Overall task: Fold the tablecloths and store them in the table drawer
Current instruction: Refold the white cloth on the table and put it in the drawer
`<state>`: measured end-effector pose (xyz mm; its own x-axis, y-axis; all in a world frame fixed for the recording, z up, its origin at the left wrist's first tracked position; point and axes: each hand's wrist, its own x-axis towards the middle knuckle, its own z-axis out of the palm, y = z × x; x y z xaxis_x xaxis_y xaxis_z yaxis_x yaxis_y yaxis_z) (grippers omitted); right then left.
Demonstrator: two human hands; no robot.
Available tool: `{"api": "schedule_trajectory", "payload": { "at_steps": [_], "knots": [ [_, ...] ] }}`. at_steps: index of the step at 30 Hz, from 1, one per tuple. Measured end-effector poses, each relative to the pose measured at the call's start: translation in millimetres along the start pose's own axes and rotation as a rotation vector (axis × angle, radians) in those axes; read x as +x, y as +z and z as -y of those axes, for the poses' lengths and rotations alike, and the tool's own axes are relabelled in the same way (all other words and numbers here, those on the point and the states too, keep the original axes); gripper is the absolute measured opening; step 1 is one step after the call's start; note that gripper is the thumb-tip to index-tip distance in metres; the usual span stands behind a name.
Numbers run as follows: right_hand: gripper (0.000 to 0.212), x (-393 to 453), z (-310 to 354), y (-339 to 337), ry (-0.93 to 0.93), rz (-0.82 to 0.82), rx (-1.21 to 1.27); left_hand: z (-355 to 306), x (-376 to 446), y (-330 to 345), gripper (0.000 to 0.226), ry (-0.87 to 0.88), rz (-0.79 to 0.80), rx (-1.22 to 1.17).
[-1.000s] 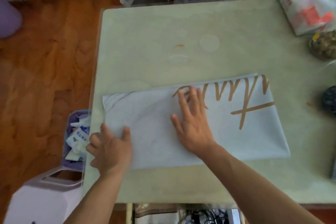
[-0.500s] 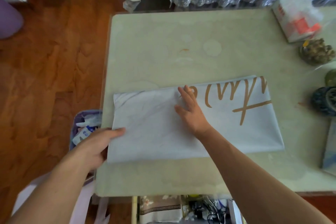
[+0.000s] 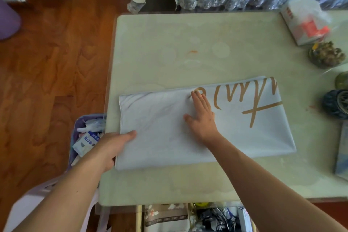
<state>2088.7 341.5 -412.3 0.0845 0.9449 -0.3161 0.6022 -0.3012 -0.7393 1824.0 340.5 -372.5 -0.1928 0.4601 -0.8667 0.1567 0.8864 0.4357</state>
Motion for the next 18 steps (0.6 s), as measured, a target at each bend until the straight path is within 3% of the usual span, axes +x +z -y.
{"api": "schedule_trajectory", "payload": {
  "at_steps": [5,10,13,17,18],
  "knots": [
    [0.07,12,19,-9,0.203,-0.02,0.631,8,-15,6,0.006,0.194,-0.053,-0.014],
    [0.068,2,33,-5,0.17,-0.03,0.578,-13,-37,2,0.013,0.268,0.052,-0.023],
    [0.063,-4,32,-34,0.221,-0.04,0.657,-31,-58,6,0.006,0.353,-0.031,0.063],
    [0.061,-74,0,-48,0.138,0.039,0.47,-53,-90,20,0.008,0.415,-0.131,0.221],
    [0.061,-85,-13,-37,0.138,0.072,0.442,-57,-96,24,0.017,0.419,-0.124,0.262]
  ]
}}
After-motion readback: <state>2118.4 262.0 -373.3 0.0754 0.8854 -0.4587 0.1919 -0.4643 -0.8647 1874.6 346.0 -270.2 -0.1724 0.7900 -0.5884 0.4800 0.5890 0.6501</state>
